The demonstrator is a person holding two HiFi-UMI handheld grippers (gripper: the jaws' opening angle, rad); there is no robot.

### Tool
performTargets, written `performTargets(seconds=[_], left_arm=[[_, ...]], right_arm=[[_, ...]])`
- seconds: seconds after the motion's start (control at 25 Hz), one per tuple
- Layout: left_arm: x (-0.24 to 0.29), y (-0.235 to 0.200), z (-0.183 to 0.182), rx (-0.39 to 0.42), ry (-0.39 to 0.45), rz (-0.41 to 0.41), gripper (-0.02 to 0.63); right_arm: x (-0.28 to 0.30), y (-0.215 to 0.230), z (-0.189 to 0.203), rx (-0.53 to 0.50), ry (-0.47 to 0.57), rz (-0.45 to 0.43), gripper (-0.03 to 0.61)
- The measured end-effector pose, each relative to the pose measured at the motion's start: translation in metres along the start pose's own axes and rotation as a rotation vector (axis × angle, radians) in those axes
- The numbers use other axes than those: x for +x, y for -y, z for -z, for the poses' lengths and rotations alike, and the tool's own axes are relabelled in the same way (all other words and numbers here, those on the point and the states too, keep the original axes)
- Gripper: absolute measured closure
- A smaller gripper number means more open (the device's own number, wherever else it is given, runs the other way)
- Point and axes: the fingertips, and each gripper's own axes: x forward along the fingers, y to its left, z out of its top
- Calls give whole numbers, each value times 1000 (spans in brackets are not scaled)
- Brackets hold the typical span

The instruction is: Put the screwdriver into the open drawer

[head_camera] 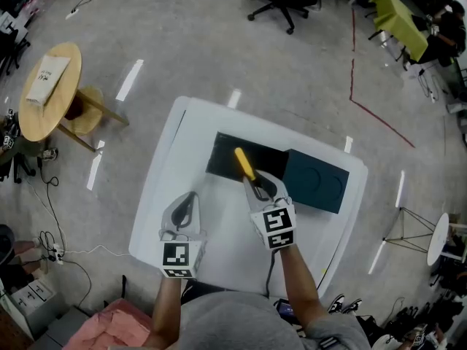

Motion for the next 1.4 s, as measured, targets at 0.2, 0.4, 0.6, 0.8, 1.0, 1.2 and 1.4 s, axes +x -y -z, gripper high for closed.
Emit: performTargets(seconds=[0.2, 0.4, 0.6, 0.8, 1.0, 1.2, 1.4], left_arm=[[12, -4, 6, -11, -22, 7, 601], [22, -8, 9, -16, -33, 17, 603], [33, -11, 14, -29, -46, 23, 603], [40, -14, 18, -33, -58, 23, 601], [47, -17, 25, -38, -73, 18, 601], [54, -22, 27, -48, -76, 11, 603], [58, -30, 32, -57, -85, -3, 601]], right_arm=[[17, 6, 4, -17, -37, -8, 497], [32, 12, 6, -20, -56, -5, 497], [47, 12, 11, -55, -86, -22, 497], [59, 10, 14, -66, -104, -40, 497], [70, 9, 20, -94, -127, -56, 497], [82, 9, 28, -109, -159, -74, 497], [92, 7, 35, -134, -187, -86, 497]])
